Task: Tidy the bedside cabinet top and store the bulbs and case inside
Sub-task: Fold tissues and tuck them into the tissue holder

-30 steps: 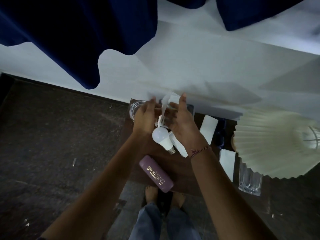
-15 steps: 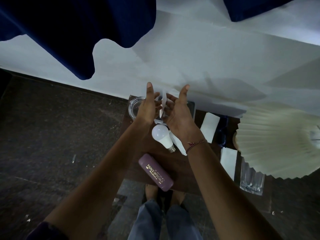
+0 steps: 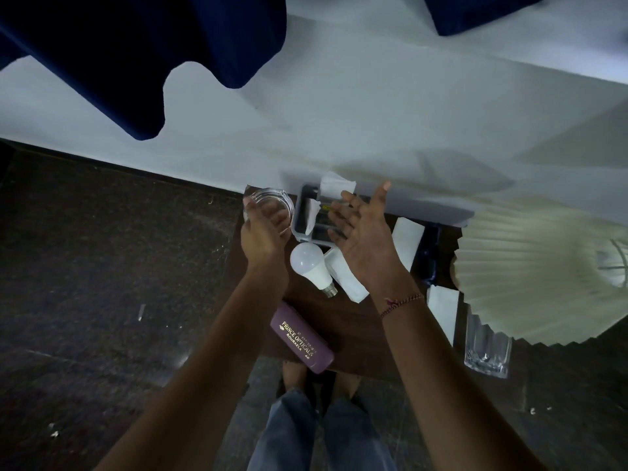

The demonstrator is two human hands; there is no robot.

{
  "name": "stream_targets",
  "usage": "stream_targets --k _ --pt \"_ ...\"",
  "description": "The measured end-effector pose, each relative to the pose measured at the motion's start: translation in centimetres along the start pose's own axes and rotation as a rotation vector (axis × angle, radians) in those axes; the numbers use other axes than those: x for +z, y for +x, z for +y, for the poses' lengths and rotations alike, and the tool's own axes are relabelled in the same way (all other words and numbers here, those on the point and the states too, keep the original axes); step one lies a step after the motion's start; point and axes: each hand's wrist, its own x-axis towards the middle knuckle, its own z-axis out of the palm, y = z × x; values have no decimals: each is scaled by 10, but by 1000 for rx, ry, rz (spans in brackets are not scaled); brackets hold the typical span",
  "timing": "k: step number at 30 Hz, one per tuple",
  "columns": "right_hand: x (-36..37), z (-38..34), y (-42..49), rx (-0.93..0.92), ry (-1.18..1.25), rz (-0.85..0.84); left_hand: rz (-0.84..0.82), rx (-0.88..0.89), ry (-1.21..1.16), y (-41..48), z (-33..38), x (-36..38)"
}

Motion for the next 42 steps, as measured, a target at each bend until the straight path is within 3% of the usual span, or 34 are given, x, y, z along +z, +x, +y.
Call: stream_targets --k 5,14,20,28,42 --pt "-31 1 -7 -87 88 61 85 -70 -60 -23 -28 1" --pt "-88 15 -13 -55 4 269 0 -384 -79 -52 -95 11" --pt "-104 35 9 17 -395 314 -64 -559 -109 -55 -119 30" --pt "-104 42 33 -78 -1070 216 -2 -565 -121 -47 -132 39" --pt "-101 57 41 -44 -1387 224 18 -544 -174 -40 -134 45"
